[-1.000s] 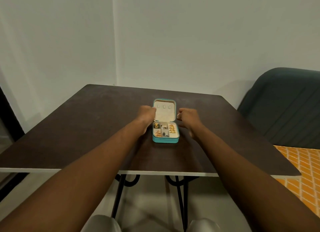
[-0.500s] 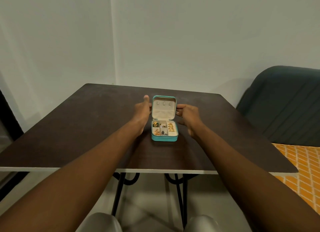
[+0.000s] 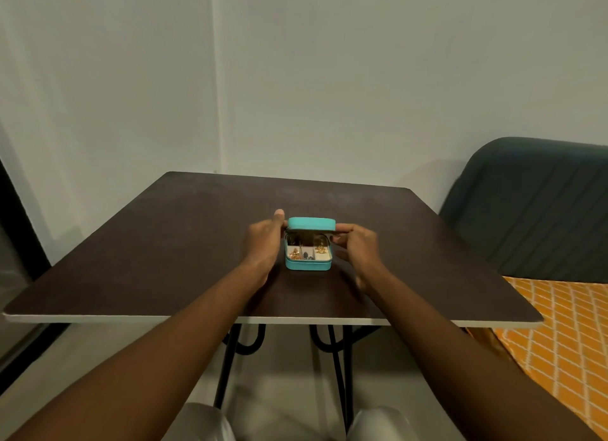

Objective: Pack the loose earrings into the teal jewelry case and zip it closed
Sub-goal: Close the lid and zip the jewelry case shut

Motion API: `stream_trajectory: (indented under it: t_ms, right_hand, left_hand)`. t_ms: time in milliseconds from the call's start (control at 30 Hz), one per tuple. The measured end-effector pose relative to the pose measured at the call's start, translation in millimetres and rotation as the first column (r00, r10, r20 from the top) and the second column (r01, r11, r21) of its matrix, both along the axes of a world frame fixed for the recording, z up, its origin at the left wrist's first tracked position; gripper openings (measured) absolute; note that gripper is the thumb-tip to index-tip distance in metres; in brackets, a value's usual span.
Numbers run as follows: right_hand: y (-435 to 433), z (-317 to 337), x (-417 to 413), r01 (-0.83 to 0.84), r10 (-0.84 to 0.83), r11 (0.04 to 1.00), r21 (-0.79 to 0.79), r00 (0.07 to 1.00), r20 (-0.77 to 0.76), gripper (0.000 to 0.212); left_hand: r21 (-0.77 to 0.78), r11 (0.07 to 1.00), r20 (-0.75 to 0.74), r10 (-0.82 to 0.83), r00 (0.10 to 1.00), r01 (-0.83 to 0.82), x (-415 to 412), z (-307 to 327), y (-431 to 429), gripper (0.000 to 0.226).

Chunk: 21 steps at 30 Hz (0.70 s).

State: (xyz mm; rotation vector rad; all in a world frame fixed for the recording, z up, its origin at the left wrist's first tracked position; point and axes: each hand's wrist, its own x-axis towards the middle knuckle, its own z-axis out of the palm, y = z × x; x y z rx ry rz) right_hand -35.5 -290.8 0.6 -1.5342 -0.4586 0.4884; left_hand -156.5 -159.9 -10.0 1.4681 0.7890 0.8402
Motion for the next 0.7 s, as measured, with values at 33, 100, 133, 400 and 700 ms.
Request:
stream_trajectory:
  t_ms: [33, 100, 133, 400, 700]
  right_hand:
    - [-2, -2, -2, -0.011, 0.011, 1.0, 0.006, 1.0, -0.018, 0.031]
    - [-6, -7, -5, -0.022, 0.022, 1.0, 0.006, 0.999, -0.024, 0.03]
    - [-8, -9, -7, -0.021, 0.021, 1.0, 0.002, 1.0, -0.019, 0.03]
    - [-17, -24, -18, 0.017, -0.017, 1.0, 0.004, 0.997, 0.075, 0.024]
    - [-20, -34, -22, 0.017, -0.015, 1.0, -0.005, 0.979, 0.204, 0.031]
  left_hand:
    - [0.008, 1.0, 0.004, 0.008, 1.0, -0.008, -2, -2, -2, 0.033]
    - [0.013, 1.0, -0.001, 0.016, 1.0, -0.016, -5, -6, -7, 0.032]
    - [0.018, 1.0, -0.005, 0.018, 1.0, -0.018, -6, -8, -8, 0.033]
    - [0.078, 0.997, 0.006, -0.007, 1.0, 0.007, -19, -21, -20, 0.011]
    - [0.207, 0.978, -0.059, 0.0, 0.998, 0.012, -22, -38, -17, 0.026]
